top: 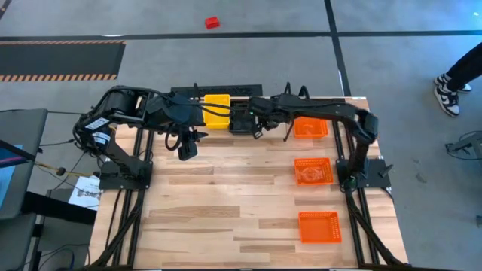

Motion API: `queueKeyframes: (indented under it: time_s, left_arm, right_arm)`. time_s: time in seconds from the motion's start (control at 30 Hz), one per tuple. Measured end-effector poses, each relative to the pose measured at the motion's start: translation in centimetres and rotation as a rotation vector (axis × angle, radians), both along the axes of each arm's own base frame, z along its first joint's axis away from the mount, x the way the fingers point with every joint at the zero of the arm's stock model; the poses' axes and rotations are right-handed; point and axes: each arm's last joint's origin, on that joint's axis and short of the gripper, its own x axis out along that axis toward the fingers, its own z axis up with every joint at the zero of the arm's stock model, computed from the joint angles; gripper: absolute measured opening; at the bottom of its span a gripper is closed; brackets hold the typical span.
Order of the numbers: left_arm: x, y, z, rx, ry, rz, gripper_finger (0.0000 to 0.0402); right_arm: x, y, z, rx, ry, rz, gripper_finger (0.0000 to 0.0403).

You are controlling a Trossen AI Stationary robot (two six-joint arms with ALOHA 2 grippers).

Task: Stack baskets on shelf by color
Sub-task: Put the bottom orange bin on the shelf

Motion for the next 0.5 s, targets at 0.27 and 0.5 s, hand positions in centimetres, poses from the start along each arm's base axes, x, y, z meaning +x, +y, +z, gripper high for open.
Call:
queueKeyframes:
  time_s: [0.27, 0.5]
  left_arm:
    - [0.0, 0.0, 0.0, 0.058, 0.019, -0.066, 0.013]
    - [0.3, 0.4, 0.4, 0.259, 0.019, -0.077, 0.013]
  right_arm:
    - [-6.2, 5.4, 7.7, -0.084, -0.097, 0.018, 0.0002]
    - [-13.7, 9.6, 11.9, -0.023, -0.189, -0.088, 0.0006]
